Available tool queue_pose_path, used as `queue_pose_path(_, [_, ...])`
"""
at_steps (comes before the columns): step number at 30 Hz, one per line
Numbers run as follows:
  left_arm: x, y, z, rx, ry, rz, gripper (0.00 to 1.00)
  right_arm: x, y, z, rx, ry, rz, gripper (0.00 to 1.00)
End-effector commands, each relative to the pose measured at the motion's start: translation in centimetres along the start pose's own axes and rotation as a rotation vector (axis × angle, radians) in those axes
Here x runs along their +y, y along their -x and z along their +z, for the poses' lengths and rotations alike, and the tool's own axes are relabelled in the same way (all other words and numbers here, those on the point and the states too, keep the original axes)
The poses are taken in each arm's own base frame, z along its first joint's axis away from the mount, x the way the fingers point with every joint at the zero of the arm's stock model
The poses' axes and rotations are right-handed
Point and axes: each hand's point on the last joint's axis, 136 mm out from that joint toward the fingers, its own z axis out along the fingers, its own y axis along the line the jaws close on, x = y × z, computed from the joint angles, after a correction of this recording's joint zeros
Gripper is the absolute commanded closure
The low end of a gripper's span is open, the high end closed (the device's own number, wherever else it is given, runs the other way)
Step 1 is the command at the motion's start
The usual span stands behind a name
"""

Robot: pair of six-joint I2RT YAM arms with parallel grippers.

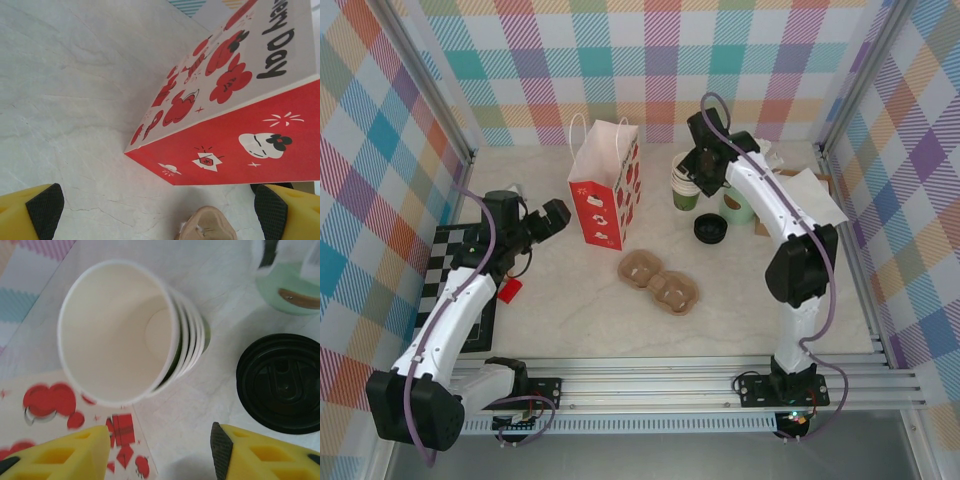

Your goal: Pack the takeout coffee

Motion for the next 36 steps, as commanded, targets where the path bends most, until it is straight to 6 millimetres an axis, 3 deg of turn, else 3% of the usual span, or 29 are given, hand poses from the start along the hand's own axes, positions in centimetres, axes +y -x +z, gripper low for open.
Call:
queue_pose_path(1, [0.4, 0.4, 0.2, -0.028, 0.023, -0.015, 0.00, -0.9, 1.3, 0.6, -0.062, -0.082, 0.110, 0.43])
queue_pose_path(6, [0.9, -0.1, 0.7, -0.002, 0.053, -0.005, 0.00, 0.2, 2.3, 1.6, -0.096, -0.089, 0.113, 0.47])
queue_pose_path(15, [1.5, 0.1, 0.8, -0.011, 0.090, 0.010, 0.00, 0.3, 1.4, 3.4, -0.046, -0.102, 0.127, 0.72])
queue_pose_path(24, [2.1, -0.1, 1.0, -0.008, 0.116, 0.007, 0.00, 0.2, 1.5, 2.3, -0.049, -0.101, 0.108, 0.87])
queue_pose_path(31, [2.2, 0.2, 0.8, -0.022, 0.128, -0.001, 0.00, 1.5, 2.1, 0.6, -0.060, -0.031, 0.100, 1.00])
queue_pose_path(36, [2.4, 0.6, 0.6, -0.033, 0.144, -0.014, 0.00, 1.7, 2.1, -0.1, -0.019, -0.002, 0.128, 1.00])
